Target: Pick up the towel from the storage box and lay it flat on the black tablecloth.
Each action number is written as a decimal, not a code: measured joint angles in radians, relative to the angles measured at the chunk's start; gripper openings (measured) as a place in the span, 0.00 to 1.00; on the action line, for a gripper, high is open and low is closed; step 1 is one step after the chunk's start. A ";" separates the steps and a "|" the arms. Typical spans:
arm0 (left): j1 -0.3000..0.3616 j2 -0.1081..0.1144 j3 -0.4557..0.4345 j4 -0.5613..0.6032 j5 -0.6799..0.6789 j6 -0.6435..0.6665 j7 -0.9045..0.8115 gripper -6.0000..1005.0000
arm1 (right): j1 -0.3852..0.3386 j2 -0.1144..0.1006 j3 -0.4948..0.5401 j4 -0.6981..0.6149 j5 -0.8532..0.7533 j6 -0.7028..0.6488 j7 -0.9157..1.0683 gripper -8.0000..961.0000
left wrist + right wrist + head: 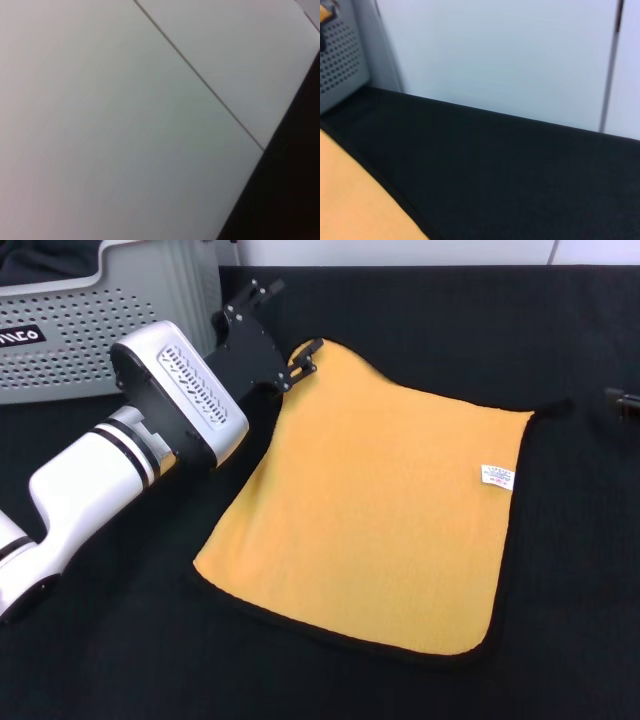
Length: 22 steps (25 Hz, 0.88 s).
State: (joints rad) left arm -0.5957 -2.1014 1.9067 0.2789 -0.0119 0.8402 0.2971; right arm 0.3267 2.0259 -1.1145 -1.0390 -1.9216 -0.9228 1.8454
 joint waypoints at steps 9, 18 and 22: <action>0.028 0.048 -0.006 0.068 0.230 0.049 -0.438 0.79 | -0.061 -0.003 -0.024 -0.092 0.069 -0.104 -0.041 0.71; 0.089 0.229 -0.012 0.078 0.488 0.417 -1.073 0.86 | -0.053 -0.009 -0.010 -0.072 0.396 -0.559 -0.424 0.91; 0.070 0.285 -0.018 0.065 0.585 0.635 -1.214 0.86 | -0.006 -0.011 -0.011 -0.086 0.416 -0.712 -0.452 0.91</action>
State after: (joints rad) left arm -0.5252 -1.8167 1.8886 0.3441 0.5734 1.4754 -0.9166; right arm 0.3211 2.0151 -1.1254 -1.1250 -1.5052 -1.6344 1.3932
